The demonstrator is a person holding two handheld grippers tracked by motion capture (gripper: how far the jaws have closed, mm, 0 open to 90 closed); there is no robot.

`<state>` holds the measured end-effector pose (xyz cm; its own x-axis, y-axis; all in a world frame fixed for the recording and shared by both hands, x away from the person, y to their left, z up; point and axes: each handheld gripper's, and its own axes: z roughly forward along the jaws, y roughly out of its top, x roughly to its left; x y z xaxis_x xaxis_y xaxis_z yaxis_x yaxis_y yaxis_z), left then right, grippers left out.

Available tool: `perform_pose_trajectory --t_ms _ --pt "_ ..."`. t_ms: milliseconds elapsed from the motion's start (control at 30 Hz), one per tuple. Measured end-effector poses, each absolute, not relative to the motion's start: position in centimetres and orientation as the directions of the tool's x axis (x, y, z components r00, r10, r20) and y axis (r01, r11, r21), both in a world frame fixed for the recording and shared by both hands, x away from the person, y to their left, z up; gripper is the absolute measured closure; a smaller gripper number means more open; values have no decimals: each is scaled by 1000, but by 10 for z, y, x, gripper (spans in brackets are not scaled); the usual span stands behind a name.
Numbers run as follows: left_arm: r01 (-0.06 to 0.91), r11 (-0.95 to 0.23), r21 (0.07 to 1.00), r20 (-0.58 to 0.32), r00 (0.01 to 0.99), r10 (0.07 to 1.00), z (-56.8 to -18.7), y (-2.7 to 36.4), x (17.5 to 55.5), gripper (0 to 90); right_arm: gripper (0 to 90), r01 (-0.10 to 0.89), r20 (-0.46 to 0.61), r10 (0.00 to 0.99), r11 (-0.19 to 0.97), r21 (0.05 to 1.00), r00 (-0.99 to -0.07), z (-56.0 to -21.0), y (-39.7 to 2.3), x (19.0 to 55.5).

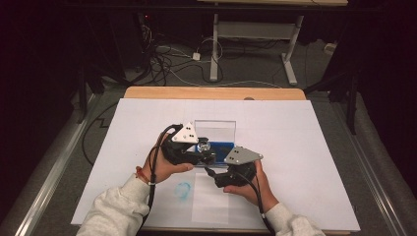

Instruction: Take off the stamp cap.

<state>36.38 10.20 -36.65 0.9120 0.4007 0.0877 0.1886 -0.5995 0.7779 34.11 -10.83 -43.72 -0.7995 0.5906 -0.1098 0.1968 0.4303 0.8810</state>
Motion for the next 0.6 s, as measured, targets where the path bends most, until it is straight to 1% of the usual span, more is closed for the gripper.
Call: perform_pose_trajectory --t_ms 33,67,233,367,400,533,600 --pt "187 -598 779 90 911 402 -366 101 364 549 212 197 -110 591 430 881 -799 -437 -108 341" --pt "189 -592 783 86 910 405 -366 99 364 549 237 194 -105 598 413 890 -794 -439 -108 343" --pt "179 -584 792 82 917 391 -364 92 363 549 255 214 -78 607 393 894 -791 -442 -106 349" --pt "179 -572 800 74 917 391 -364 89 363 549 305 226 -58 613 376 899 -788 -444 -105 352" --pt "179 -572 800 74 917 391 -364 89 363 549 305 226 -58 613 376 899 -788 -444 -105 352" --pt "178 -568 804 73 918 391 -363 90 363 549 363 196 -81 606 377 905 -791 -442 -105 349" --pt "178 -566 805 70 919 389 -363 91 362 549 374 182 -96 598 387 904 -795 -441 -104 348"
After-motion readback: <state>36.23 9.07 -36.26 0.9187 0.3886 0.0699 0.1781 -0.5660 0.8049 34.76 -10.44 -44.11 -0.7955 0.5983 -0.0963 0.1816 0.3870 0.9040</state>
